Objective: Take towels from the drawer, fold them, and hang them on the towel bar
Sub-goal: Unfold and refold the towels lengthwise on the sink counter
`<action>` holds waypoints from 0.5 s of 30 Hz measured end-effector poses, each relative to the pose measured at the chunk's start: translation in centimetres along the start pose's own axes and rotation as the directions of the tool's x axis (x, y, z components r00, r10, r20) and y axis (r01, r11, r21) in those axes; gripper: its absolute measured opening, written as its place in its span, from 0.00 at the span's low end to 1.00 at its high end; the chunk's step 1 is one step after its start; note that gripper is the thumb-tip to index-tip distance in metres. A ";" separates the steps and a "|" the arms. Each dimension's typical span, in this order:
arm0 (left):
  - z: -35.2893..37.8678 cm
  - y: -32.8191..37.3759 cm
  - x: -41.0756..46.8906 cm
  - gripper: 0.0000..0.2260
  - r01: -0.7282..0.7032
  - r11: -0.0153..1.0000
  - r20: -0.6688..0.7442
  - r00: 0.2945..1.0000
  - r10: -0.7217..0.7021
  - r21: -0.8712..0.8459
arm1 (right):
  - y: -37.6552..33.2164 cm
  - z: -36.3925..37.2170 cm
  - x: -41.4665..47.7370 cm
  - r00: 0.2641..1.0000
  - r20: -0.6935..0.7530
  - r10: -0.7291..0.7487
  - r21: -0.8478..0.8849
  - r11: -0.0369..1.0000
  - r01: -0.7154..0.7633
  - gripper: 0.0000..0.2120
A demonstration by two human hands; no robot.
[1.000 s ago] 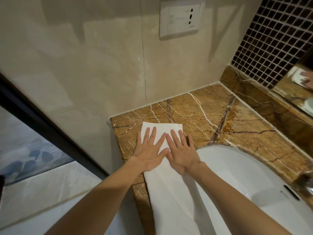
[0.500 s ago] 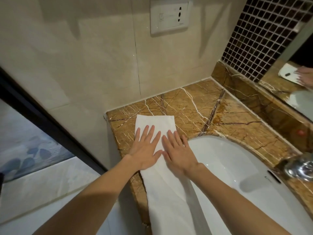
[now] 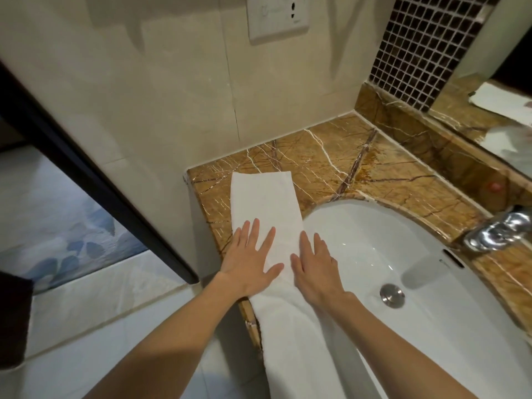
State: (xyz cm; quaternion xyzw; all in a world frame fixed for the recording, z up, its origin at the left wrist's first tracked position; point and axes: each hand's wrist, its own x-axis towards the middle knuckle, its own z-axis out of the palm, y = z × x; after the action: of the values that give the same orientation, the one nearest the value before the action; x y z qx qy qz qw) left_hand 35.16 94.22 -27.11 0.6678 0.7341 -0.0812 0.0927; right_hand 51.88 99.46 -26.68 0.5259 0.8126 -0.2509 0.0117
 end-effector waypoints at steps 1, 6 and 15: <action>0.2 -0.2 0.0 0.36 -0.005 1.000 -0.015 1.000 0.005 0.006 | 0.1 0.2 -0.3 1.000 0.008 0.006 0.002 1.000 -0.007 0.29; 0.0 -0.7 0.1 0.39 -0.046 0.998 0.009 0.999 0.046 0.032 | 0.3 0.8 -1.9 0.999 0.030 0.033 0.065 0.997 -0.034 0.30; 0.5 3.6 -2.1 0.32 0.012 0.998 -0.001 1.000 -0.012 -0.057 | 0.5 0.0 -3.5 0.995 -0.038 0.096 0.227 0.970 -0.085 0.25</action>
State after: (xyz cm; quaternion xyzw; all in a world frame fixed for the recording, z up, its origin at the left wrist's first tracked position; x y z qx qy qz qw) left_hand 38.91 92.40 -27.09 0.6606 0.7401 -0.0604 0.1108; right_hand 53.83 96.67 -25.88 0.5662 0.7543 -0.3275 -0.0563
